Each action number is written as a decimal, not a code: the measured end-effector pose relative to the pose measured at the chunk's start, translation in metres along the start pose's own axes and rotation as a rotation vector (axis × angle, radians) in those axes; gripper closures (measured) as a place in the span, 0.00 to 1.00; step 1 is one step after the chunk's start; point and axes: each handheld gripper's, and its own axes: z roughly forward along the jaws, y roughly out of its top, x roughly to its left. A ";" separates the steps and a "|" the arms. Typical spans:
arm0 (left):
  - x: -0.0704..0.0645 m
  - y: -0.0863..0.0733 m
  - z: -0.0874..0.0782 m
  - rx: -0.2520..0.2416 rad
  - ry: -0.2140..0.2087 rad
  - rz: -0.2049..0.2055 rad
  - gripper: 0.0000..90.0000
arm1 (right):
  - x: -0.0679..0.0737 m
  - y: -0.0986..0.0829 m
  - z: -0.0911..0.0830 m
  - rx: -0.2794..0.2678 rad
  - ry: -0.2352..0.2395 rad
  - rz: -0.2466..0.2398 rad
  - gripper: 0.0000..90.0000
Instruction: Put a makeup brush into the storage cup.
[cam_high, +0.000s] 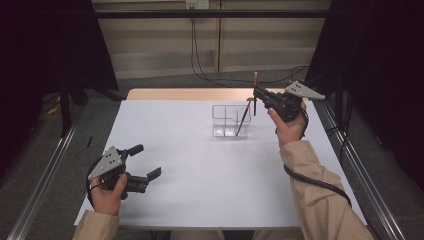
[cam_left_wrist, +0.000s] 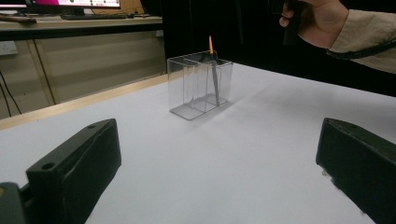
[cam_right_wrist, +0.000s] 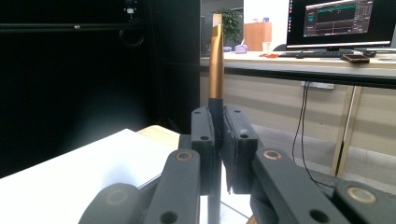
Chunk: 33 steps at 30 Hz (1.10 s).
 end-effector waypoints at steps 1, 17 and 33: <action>0.000 0.000 0.000 -0.002 -0.001 -0.002 0.00 | 0.000 0.000 0.001 -0.003 0.001 0.001 0.93; 0.000 0.000 -0.001 -0.005 -0.001 -0.007 0.00 | 0.000 -0.004 0.014 -0.013 0.014 0.013 0.93; 0.001 -0.001 -0.002 -0.006 0.001 -0.009 0.00 | 0.002 -0.008 0.023 -0.002 0.030 0.003 0.93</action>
